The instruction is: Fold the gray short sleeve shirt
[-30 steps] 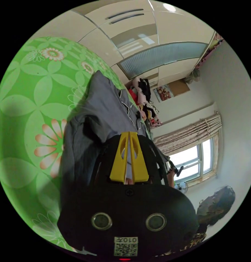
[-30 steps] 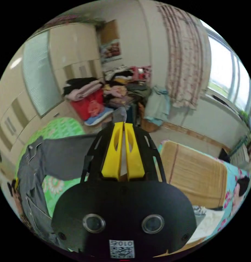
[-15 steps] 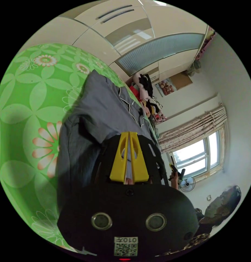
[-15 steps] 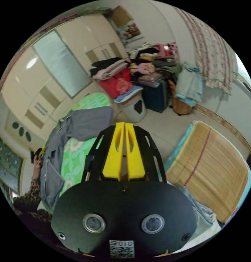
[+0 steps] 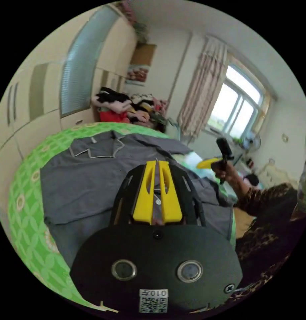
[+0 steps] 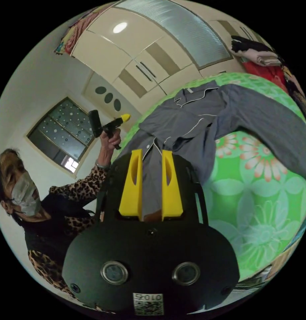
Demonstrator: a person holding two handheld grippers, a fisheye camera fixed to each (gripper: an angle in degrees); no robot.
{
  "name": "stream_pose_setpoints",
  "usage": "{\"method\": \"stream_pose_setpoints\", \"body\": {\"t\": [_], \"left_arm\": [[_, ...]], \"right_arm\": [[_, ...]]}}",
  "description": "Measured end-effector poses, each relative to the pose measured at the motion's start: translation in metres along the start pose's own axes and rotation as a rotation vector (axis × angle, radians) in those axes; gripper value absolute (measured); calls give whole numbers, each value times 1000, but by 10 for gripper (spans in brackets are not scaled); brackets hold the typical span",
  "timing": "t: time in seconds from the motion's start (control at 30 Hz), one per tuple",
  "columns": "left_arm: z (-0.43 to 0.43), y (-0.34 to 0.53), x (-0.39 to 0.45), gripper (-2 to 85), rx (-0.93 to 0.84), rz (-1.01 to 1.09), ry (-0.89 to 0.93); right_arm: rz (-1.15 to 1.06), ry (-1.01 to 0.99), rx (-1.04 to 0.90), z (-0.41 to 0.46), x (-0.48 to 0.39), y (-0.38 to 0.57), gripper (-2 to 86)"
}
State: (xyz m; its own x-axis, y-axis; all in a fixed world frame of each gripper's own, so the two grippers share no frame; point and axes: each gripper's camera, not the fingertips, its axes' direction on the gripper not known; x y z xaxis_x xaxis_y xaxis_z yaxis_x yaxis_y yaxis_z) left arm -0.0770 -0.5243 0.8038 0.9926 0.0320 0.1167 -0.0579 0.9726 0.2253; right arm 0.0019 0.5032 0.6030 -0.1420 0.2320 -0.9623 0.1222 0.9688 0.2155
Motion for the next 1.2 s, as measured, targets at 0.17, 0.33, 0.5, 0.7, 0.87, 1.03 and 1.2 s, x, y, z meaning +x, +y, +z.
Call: {"method": "stream_pose_setpoints", "body": {"t": [0.17, 0.33, 0.5, 0.7, 0.87, 1.03, 1.2], "left_arm": [[114, -8, 123, 65, -288, 324, -319], [153, -14, 157, 81, -344, 393, -385], [180, -13, 168, 73, -393, 421, -443], [189, -7, 171, 17, -366, 410, -526], [164, -5, 151, 0, -298, 304, -490], [111, -7, 110, -3, -168, 143, -438], [6, 2, 35, -3, 3, -65, -468]], "right_arm": [[105, -16, 99, 12, 19, 15, 87], [158, -87, 285, -2, 40, 47, 73], [175, -90, 285, -3, 46, 50, 68], [189, -63, 257, 5, 45, 50, 59], [236, -16, 202, 14, 43, 39, 40], [184, -29, 85, 30, 33, -1, 68], [180, 101, 8, 58, 28, -13, 56]]}}
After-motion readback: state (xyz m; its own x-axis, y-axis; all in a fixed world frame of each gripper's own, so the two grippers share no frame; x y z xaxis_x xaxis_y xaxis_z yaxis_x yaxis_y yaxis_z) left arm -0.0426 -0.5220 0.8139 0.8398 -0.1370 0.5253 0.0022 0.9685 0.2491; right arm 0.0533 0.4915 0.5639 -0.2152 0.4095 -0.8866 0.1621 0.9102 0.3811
